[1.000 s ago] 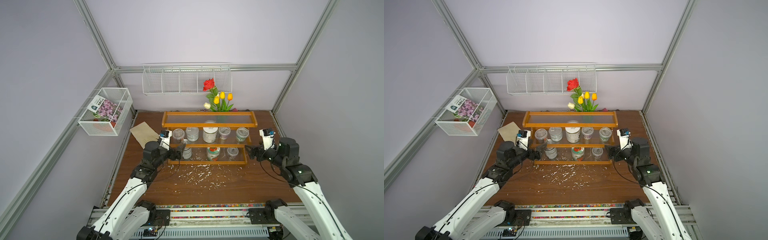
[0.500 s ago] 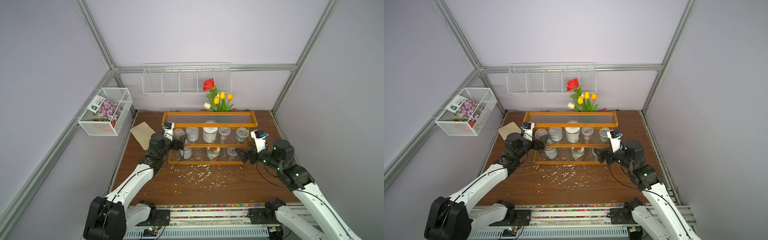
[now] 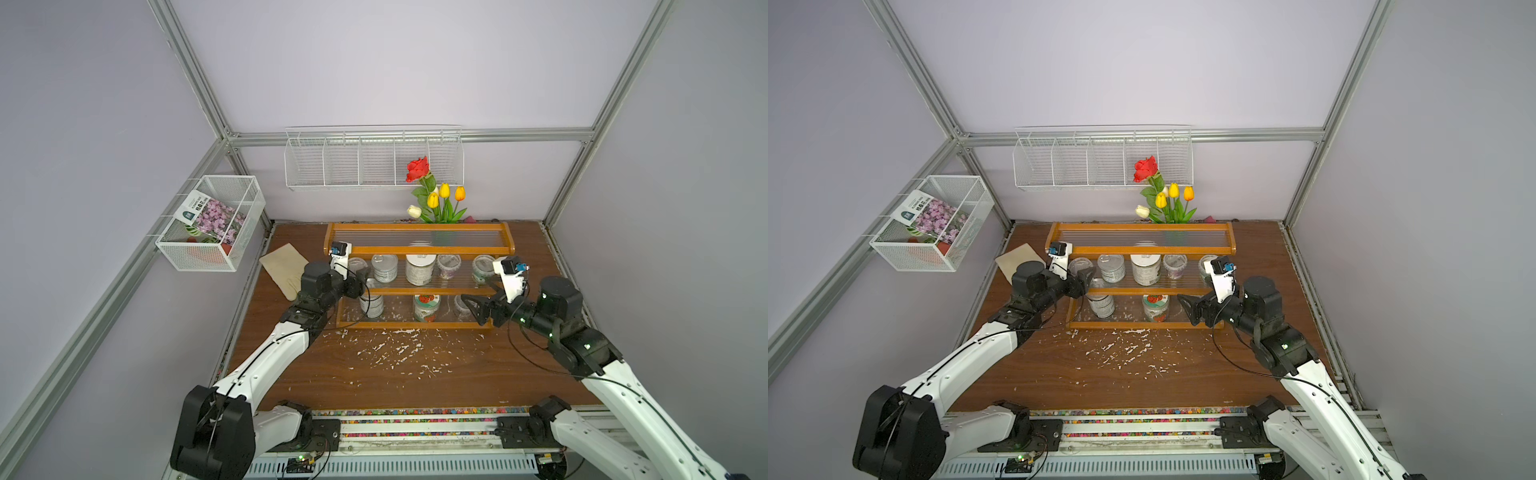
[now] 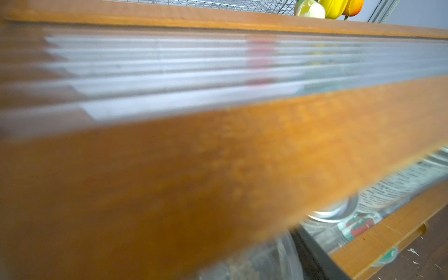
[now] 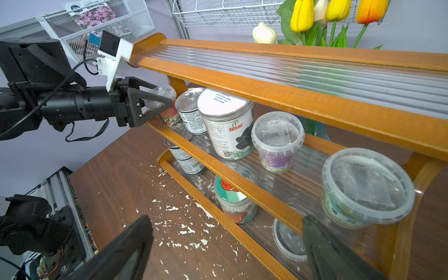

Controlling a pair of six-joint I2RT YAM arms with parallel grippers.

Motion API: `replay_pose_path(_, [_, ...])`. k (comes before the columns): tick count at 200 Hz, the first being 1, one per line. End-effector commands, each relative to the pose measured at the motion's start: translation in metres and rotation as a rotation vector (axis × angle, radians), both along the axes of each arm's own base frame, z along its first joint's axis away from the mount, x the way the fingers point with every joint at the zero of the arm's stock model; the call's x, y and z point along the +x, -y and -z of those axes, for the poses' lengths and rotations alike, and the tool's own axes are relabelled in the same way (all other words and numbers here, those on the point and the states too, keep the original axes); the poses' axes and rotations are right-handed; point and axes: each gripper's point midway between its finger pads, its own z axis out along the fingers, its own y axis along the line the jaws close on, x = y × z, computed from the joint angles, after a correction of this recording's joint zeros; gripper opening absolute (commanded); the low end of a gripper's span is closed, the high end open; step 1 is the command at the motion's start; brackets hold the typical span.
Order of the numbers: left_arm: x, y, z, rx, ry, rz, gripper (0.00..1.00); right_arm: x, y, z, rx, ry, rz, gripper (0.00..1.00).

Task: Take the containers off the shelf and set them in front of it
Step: 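Pick up a container from the shelf.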

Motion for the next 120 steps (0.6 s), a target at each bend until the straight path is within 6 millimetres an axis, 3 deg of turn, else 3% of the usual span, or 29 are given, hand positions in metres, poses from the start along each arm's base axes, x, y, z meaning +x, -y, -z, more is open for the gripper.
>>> replay_pose_path(1, [-0.015, 0.0, -0.018, -0.01, 0.011, 0.026, 0.61, 0.0, -0.006, -0.005, 0.022, 0.025, -0.026, 0.98])
replay_pose_path(30, [-0.047, -0.005, -0.022, -0.023, -0.012, 0.024, 0.59, -0.007, -0.014, -0.008, 0.043, 0.036, -0.086, 0.99])
replay_pose_path(50, [-0.074, 0.004, -0.018, -0.034, -0.041, 0.059, 0.58, -0.016, -0.022, -0.006, 0.052, 0.039, -0.161, 0.98])
replay_pose_path(96, [-0.134, 0.05, 0.03, -0.052, -0.154, 0.1, 0.57, -0.04, -0.038, 0.014, 0.055, 0.055, -0.299, 0.98])
replay_pose_path(120, [-0.151, 0.056, 0.07, -0.039, -0.248, 0.064, 0.56, -0.048, -0.042, 0.038, -0.007, 0.047, -0.315, 0.98])
